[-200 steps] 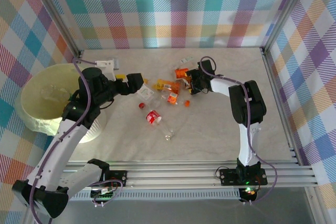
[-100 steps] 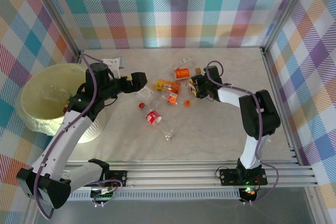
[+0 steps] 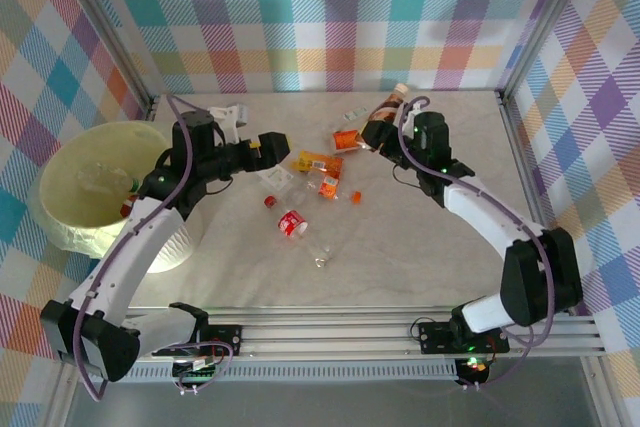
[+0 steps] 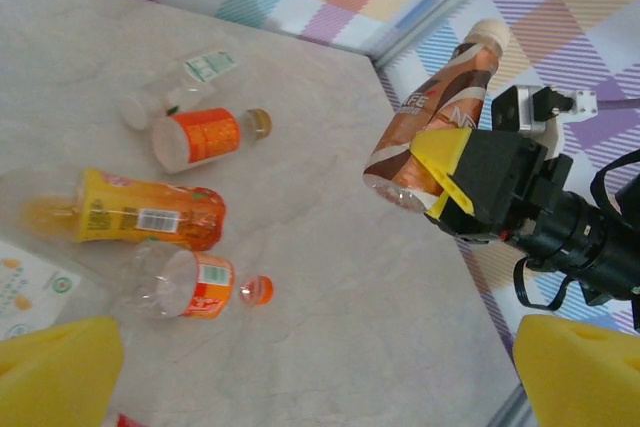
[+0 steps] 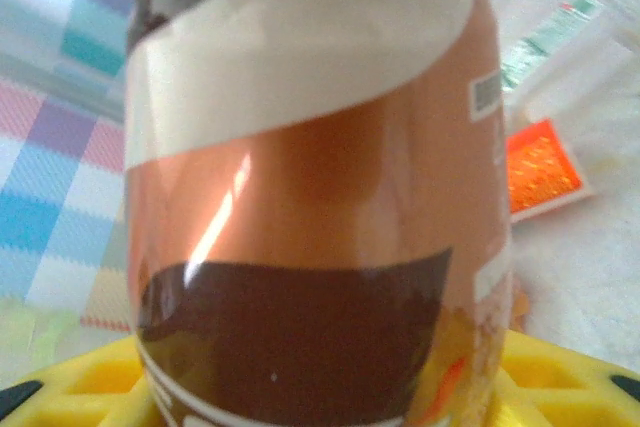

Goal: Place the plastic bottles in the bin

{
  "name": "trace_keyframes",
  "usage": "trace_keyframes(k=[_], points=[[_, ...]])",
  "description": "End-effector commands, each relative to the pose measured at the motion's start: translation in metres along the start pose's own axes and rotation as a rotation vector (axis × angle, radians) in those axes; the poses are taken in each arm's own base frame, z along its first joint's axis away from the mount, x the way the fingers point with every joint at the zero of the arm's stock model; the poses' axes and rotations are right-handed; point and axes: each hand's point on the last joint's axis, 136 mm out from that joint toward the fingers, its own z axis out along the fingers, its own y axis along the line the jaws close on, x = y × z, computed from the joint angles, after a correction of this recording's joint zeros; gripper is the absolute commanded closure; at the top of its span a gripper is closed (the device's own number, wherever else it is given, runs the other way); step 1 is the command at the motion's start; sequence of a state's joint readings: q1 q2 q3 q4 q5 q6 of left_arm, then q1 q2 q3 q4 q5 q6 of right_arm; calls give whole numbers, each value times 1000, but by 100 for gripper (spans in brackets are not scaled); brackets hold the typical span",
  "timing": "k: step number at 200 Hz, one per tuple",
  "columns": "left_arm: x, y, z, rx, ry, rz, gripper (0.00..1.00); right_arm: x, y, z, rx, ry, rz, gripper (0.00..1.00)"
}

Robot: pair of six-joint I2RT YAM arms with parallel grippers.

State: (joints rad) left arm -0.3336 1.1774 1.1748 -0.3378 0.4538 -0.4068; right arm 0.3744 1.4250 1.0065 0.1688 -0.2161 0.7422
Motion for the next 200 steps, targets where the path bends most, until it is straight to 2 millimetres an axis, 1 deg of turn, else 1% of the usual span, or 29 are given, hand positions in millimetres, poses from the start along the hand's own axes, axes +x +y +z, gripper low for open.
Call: trace_keyframes(k=[1, 20, 38, 49, 53, 69, 90, 101, 124, 161, 187, 200], points=[[-8, -41, 2, 154, 17, 30, 0, 13, 32, -13, -130, 28, -291, 49], [-3, -54, 8, 198, 53, 50, 0, 19, 43, -22, -184, 17, -409, 49], [2, -66, 13, 233, 78, 77, 0, 25, 52, -30, -233, 22, -469, 50], [4, -71, 16, 246, 89, 92, 0, 31, 60, -34, -272, 46, -506, 51], [-1, -77, 18, 265, 69, 111, 0, 33, 63, -35, -283, 55, -517, 51], [1, -90, 20, 311, 71, 148, 0, 45, 75, -40, -343, 110, -564, 52], [5, -103, 24, 388, 83, 191, 0, 60, 90, -44, -423, 199, -573, 53], [3, -104, 26, 394, 76, 206, 0, 66, 97, -46, -464, 239, -563, 53], [-6, -97, 33, 351, 36, 231, 0, 77, 113, -50, -558, 301, -546, 54], [-11, -99, 48, 383, 36, 245, 6, 90, 136, -53, -649, 364, -519, 55], [-6, -119, 48, 519, 67, 271, 10, 95, 145, -50, -687, 417, -493, 56], [-2, -125, 47, 559, 84, 286, 12, 98, 149, -48, -702, 435, -482, 56]])
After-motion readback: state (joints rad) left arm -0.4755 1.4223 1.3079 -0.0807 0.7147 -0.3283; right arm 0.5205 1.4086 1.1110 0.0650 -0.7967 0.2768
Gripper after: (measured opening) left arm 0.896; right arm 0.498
